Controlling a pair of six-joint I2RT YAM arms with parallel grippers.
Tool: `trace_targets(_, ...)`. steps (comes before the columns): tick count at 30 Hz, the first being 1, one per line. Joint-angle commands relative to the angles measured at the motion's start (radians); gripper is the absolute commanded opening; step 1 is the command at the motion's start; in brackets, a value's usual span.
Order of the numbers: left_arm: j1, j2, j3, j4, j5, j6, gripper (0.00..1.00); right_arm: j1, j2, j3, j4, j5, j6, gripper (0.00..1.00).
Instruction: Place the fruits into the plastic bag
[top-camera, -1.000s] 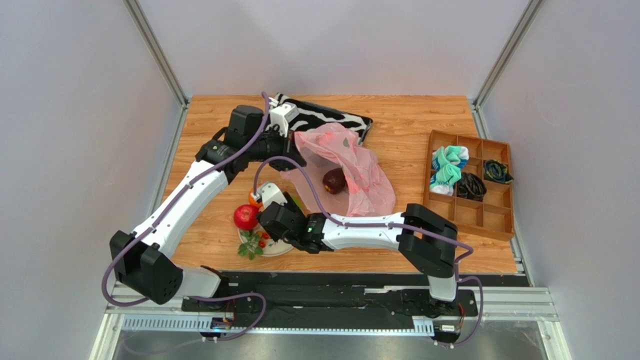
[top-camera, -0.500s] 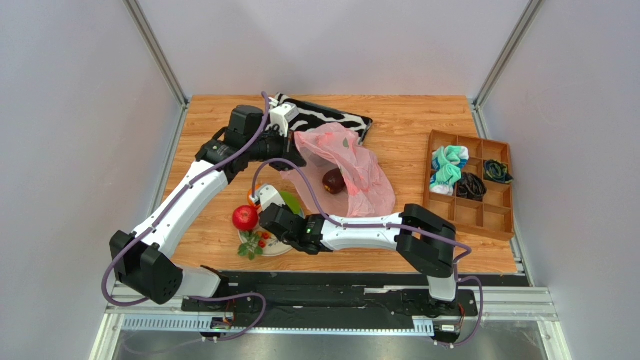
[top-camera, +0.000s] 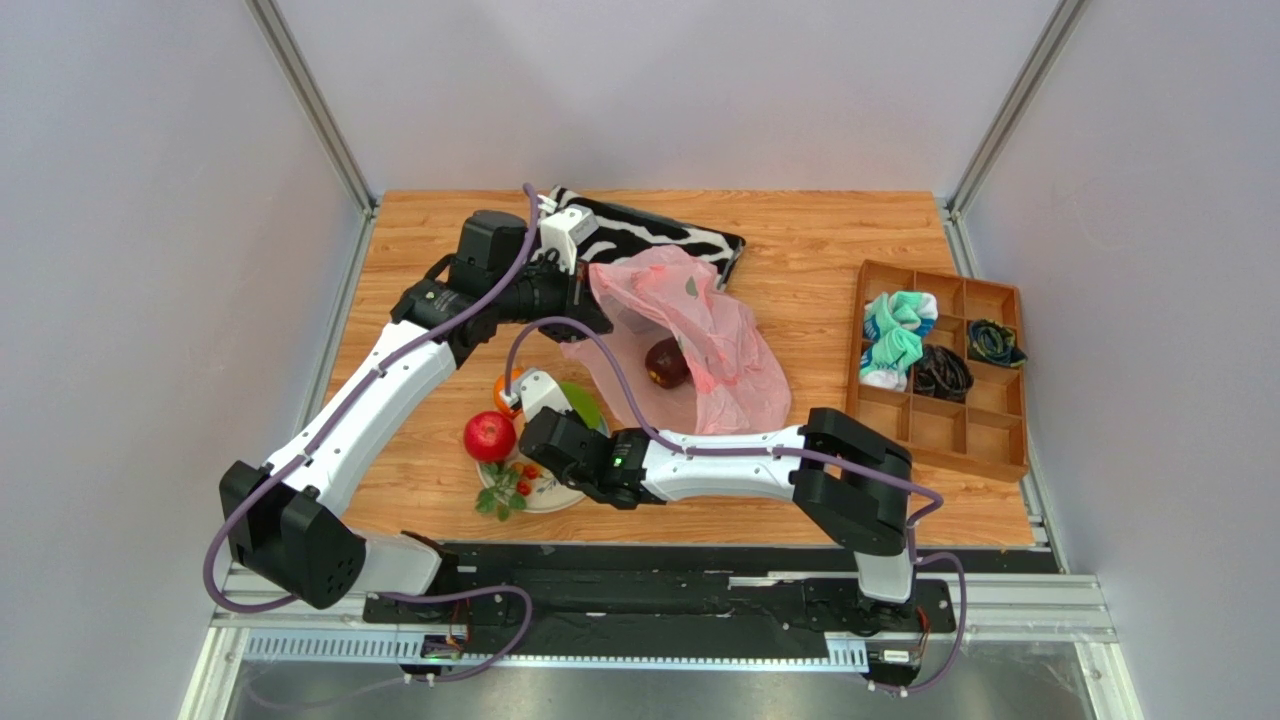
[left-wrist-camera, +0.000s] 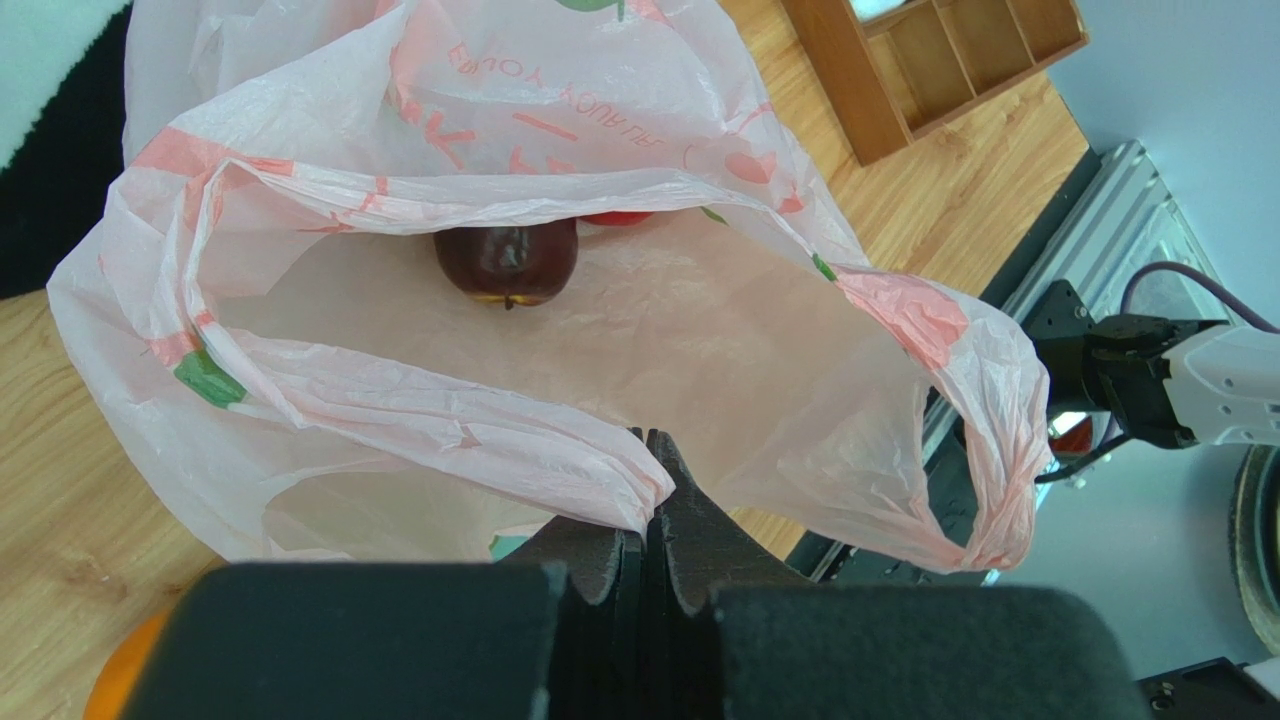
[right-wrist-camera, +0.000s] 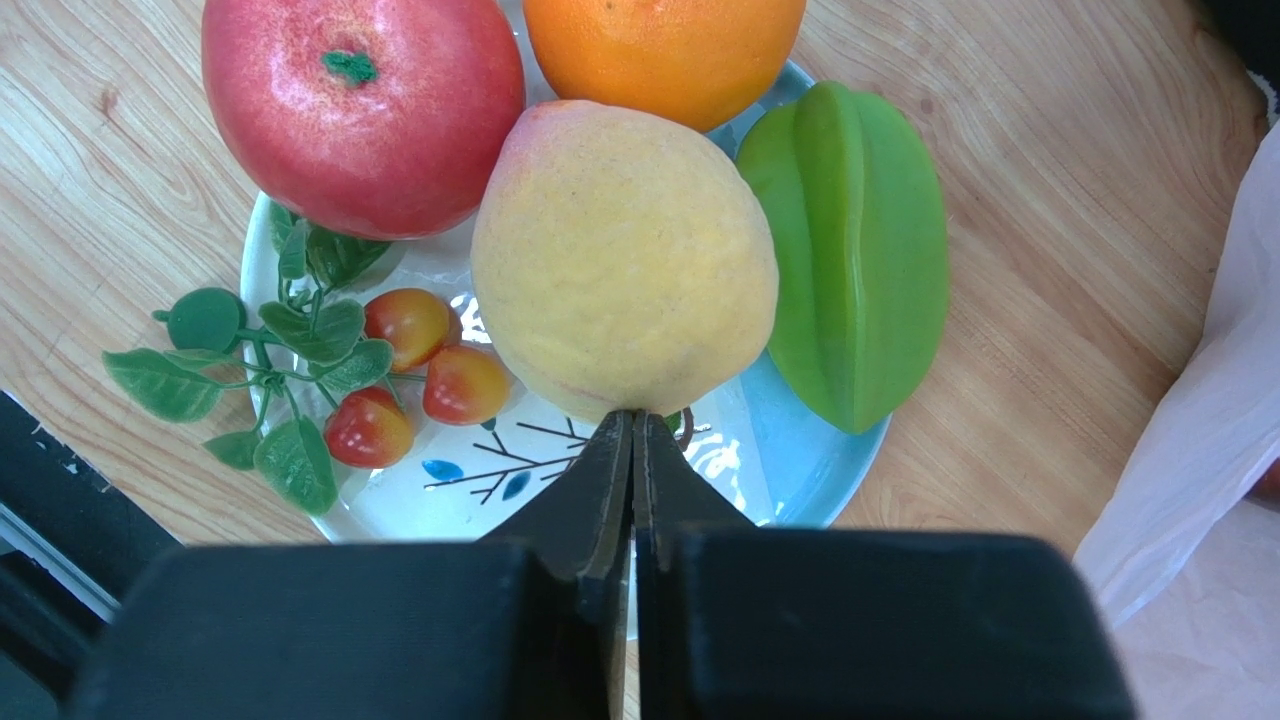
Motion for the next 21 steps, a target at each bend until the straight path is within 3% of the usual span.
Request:
trace_targets(1,-0.006,-0.041,0.008,-0.004,0.009,0.002,0.0,0.003,-0.03,0.006,0.014,0.009,0.017,0.0)
trace_targets(21,-0.006,-0.04,0.006,-0.004,0.006,0.002,0.0,0.004,-0.226,-0.1,0.038,-0.026,0.059,0.0)
